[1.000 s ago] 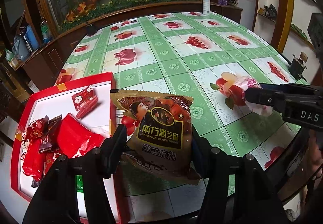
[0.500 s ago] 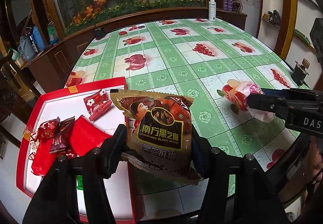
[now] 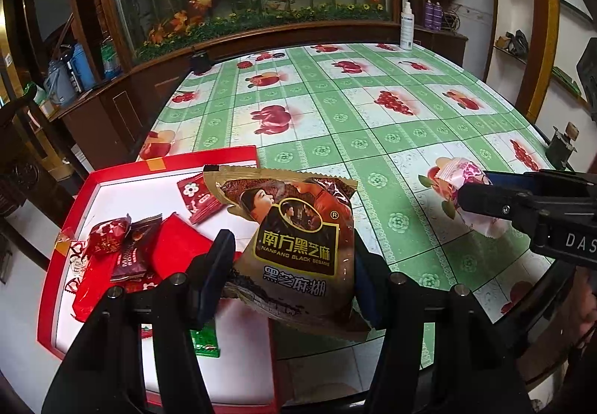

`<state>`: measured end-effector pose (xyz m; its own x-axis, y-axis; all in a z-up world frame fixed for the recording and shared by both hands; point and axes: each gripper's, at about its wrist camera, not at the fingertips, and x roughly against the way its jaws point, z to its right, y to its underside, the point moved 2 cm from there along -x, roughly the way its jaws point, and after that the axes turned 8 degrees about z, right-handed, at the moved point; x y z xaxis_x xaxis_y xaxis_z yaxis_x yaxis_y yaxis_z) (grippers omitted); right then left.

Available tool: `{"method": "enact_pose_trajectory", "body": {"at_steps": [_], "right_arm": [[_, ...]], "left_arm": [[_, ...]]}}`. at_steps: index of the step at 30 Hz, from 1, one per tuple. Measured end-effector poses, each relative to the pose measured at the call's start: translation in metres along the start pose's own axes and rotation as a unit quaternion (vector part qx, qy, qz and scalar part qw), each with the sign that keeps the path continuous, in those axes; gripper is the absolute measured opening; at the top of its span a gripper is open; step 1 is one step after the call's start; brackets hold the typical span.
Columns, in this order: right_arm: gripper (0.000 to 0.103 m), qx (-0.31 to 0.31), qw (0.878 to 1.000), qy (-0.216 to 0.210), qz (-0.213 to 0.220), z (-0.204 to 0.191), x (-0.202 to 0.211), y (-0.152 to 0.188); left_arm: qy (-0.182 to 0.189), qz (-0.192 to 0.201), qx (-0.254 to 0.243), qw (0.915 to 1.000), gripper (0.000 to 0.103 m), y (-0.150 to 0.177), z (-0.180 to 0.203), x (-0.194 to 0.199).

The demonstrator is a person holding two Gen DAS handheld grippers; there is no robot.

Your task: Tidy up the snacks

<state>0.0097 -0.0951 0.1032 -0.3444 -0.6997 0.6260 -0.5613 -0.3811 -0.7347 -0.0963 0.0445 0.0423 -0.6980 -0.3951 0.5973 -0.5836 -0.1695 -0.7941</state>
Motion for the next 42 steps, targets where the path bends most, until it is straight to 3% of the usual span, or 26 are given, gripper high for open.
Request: {"method": "enact_pose_trajectory", "body": {"at_steps": [20, 42], "right_arm": [[0.038, 0.077, 0.996, -0.036, -0.005, -0.084, -0.027, -0.024], [0.038, 0.141, 0.984, -0.11, -0.012, -0.184, -0.07, -0.023]], "left_arm": [[-0.034, 0.017, 0.051, 0.998, 0.058, 0.005, -0.061, 0.01], [-0.114, 0.015, 0.109, 0.9873, 0.058, 0.024, -0.14, 0.012]]}}
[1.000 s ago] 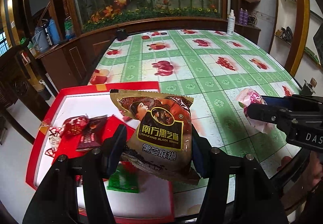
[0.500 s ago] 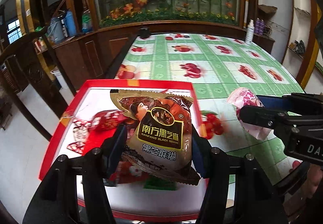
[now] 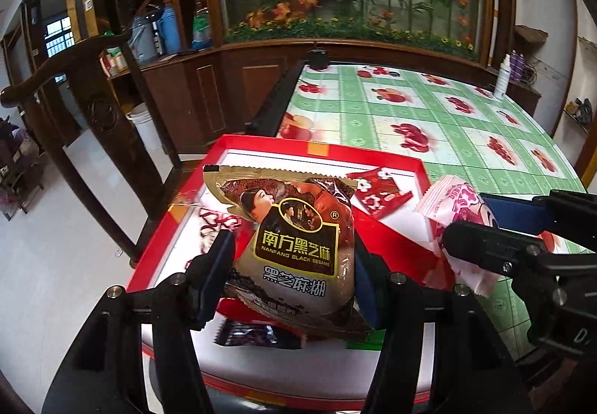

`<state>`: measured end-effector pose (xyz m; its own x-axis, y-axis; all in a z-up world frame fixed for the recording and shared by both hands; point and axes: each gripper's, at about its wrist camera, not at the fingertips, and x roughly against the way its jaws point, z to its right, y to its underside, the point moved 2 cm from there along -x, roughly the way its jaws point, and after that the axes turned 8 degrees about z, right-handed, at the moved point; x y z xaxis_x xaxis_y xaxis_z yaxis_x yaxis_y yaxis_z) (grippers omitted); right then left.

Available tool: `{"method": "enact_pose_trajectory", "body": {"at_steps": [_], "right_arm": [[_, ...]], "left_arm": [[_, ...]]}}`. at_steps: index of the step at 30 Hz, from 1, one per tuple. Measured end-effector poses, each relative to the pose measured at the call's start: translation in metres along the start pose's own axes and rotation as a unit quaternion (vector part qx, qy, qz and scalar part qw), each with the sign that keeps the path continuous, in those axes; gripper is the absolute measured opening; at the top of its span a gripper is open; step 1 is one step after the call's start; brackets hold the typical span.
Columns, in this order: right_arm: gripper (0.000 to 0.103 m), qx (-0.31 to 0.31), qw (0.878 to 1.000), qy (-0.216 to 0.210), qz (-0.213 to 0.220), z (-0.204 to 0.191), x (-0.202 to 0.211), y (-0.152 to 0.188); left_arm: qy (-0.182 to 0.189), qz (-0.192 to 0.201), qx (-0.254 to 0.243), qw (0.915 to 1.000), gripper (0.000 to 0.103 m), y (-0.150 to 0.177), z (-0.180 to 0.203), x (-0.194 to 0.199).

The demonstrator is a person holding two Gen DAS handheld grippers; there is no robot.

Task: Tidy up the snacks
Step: 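Carry both packets over the tray and lower them inside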

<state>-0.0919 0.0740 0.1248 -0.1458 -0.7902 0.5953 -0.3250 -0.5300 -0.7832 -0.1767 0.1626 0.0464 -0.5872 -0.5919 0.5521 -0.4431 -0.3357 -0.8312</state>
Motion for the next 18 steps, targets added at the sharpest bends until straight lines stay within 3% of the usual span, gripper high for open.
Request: {"method": "enact_pose_trajectory", "body": {"at_steps": [18], "right_arm": [[0.039, 0.019, 1.0, -0.02, -0.012, -0.023, -0.023, -0.002]], "left_arm": [[-0.018, -0.015, 0.015, 0.9996, 0.058, 0.005, -0.02, -0.013]]}}
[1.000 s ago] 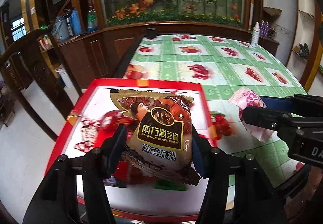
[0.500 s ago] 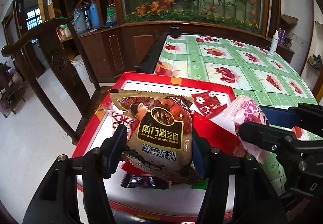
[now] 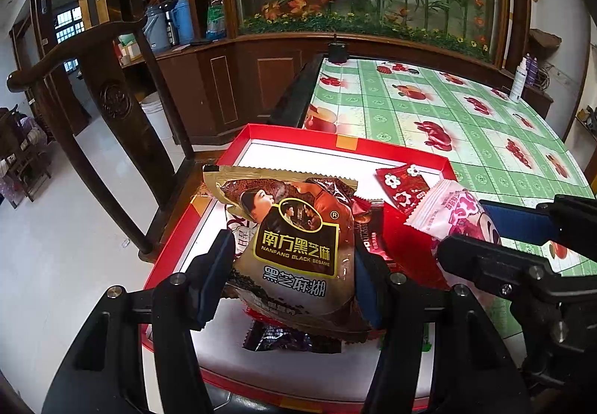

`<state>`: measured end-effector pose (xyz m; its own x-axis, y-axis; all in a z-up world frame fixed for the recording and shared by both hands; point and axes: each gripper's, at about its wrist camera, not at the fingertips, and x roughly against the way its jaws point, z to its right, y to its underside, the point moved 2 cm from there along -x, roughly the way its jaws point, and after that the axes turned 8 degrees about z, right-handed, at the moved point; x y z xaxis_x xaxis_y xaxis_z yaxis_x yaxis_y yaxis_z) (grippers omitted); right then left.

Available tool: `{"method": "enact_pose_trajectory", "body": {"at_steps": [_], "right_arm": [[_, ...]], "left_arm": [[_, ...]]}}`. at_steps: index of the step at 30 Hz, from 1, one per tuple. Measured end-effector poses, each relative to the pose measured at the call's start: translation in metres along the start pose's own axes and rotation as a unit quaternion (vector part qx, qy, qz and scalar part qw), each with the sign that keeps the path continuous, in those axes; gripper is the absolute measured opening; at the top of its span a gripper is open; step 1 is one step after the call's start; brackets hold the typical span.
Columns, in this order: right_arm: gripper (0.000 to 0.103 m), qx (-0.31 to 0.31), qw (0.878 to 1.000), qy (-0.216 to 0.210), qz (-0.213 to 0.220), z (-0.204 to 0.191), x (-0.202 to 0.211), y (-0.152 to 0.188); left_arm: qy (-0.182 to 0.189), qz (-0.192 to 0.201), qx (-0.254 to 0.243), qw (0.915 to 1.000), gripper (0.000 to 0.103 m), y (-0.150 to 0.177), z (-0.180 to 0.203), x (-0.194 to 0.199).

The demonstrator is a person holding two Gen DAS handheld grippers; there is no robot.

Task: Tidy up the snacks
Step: 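Carry both packets over the tray and lower them inside, then open both tools to release the packets into the tray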

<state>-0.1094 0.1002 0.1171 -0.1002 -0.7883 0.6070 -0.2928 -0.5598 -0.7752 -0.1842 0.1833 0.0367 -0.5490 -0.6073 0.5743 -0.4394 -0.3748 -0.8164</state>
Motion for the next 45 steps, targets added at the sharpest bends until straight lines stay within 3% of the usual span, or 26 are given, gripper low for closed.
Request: {"method": "enact_pose_trajectory", "body": {"at_steps": [16, 33, 36, 38, 41, 45], "right_arm": [[0.039, -0.023, 0.998, 0.007, -0.057, 0.013, -0.048, 0.026], [0.041, -0.033, 0.999, 0.015, -0.037, 0.026, -0.061, 0.027], [0.042, -0.037, 0.999, 0.01, -0.03, 0.032, -0.063, 0.026], [0.044, -0.038, 0.999, 0.006, -0.025, 0.035, -0.064, 0.026], [0.047, -0.033, 0.999, 0.006, -0.013, 0.036, -0.064, 0.028], [0.05, -0.036, 0.999, 0.004, -0.008, 0.037, -0.063, 0.03]], "left_arm": [[-0.002, -0.036, 0.003, 0.9993, 0.059, 0.01, -0.008, -0.029], [-0.025, -0.033, -0.02, 0.9989, 0.06, 0.005, 0.0, -0.051], [-0.03, -0.034, -0.022, 0.9988, 0.064, 0.002, 0.001, -0.056], [-0.04, -0.037, -0.019, 0.9983, 0.075, 0.001, -0.001, -0.057], [-0.042, -0.053, 0.013, 0.9976, 0.085, 0.002, -0.009, -0.06], [-0.045, -0.062, 0.034, 0.9965, 0.089, 0.003, -0.014, -0.061]]}}
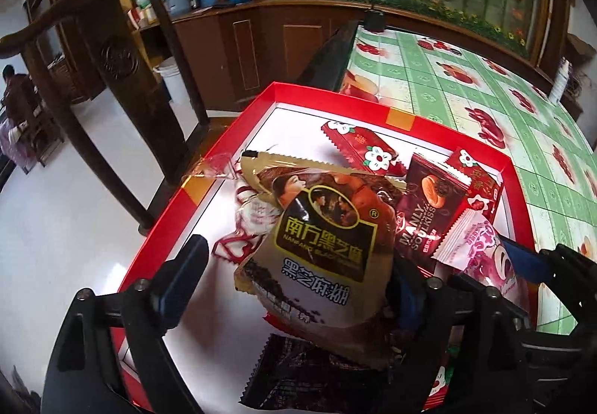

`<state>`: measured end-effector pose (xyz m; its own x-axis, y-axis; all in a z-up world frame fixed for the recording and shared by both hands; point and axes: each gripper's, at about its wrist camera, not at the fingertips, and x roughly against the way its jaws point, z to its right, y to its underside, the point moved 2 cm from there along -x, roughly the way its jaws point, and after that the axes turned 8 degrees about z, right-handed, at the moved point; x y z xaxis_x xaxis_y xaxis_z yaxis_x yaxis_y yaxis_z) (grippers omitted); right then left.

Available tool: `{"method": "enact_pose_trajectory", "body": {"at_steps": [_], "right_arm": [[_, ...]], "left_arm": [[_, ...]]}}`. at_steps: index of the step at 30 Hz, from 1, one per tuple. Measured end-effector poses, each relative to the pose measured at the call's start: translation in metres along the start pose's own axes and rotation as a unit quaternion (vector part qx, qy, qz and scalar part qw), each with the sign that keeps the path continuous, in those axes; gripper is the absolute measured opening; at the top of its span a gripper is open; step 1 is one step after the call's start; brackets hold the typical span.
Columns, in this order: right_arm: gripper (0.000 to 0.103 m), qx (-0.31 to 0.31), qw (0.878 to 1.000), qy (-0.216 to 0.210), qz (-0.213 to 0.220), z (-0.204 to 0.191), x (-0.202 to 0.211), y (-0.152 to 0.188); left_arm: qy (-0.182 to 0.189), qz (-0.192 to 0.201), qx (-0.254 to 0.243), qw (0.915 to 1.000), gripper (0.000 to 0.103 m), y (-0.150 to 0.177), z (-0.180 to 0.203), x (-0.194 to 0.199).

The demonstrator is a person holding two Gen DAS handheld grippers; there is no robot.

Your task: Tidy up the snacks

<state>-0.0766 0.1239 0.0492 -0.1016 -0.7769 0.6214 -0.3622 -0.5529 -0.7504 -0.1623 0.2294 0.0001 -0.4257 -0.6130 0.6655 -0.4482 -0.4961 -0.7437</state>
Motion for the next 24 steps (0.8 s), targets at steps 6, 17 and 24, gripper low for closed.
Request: {"method": "enact_pose_trajectory", "body": {"at_steps": [6, 17, 24], "right_arm": [[0.072, -0.033, 0.999, -0.005, 0.007, 0.009, 0.014, 0.003], [0.084, -0.104, 0.993, 0.0, 0.061, 0.036, 0.068, 0.02], [0.085, -0.085, 0.991, 0.013, 0.103, 0.017, 0.113, 0.023]], "left_arm": [[-0.032, 0.01, -0.022, 0.9992, 0.092, 0.003, 0.007, 0.008], [-0.089, 0.117, -0.024, 0.9888, 0.092, 0.008, 0.018, 0.08], [-0.116, 0.176, -0.027, 0.9772, 0.092, 0.008, 0.021, 0.138]]}}
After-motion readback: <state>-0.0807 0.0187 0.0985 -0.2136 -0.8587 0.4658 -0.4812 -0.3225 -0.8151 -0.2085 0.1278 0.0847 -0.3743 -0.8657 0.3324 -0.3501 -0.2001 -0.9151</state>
